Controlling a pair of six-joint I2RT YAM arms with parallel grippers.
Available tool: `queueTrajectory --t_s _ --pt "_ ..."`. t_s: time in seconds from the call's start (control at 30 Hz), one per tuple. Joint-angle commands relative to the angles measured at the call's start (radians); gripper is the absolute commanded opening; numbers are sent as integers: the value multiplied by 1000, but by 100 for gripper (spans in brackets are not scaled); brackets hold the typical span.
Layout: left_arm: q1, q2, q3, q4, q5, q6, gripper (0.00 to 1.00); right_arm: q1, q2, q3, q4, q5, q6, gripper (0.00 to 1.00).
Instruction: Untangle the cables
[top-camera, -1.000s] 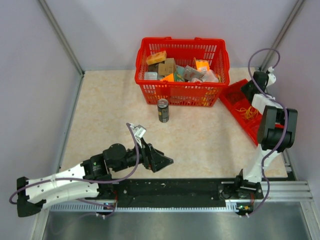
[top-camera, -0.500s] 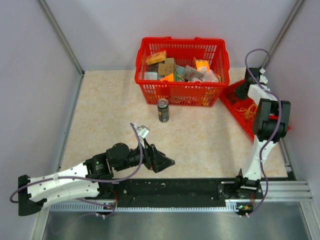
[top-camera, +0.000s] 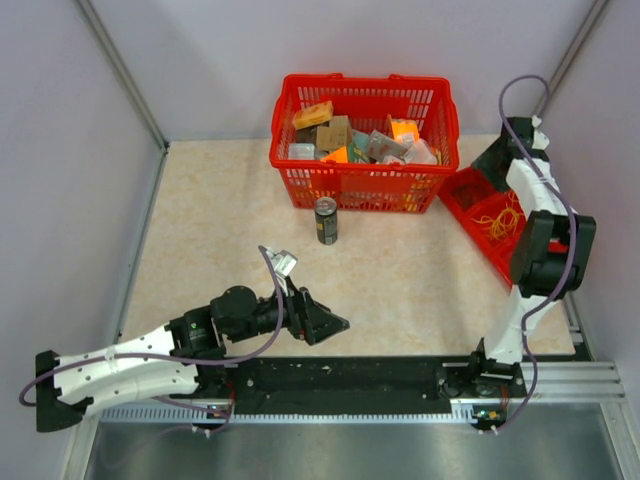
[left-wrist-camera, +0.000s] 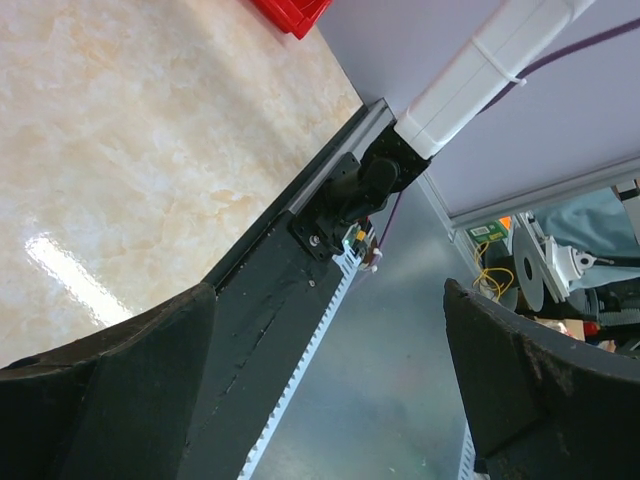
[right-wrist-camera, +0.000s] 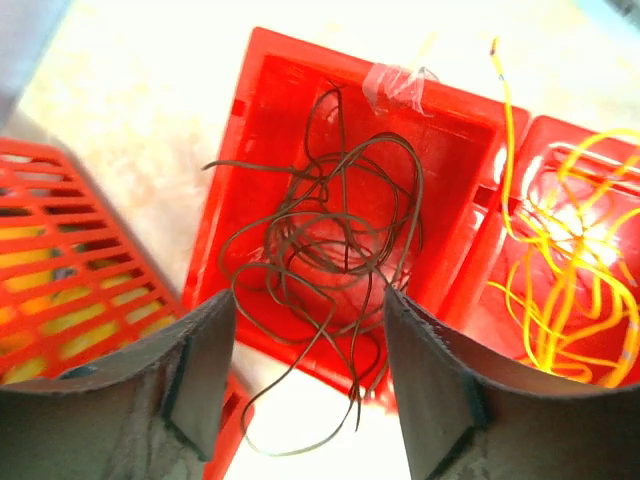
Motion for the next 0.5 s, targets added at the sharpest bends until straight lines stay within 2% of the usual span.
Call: queueTrajectory --t_s 0.0,0.1,0.3,0.47 --pt "5 4 -9 59 23 -27 98 14 -217 0 -54 14 -24 62" --pt "5 -13 -20 57 16 -36 98 17 -367 -131 -51 6 -35 63" --pt "7 -74 -48 56 -40 -36 98 24 -753 -508 8 31 -81 65" --pt "8 -67 -29 -2 -58 -18 99 168 -1045 -829 3 -64 -69 64"
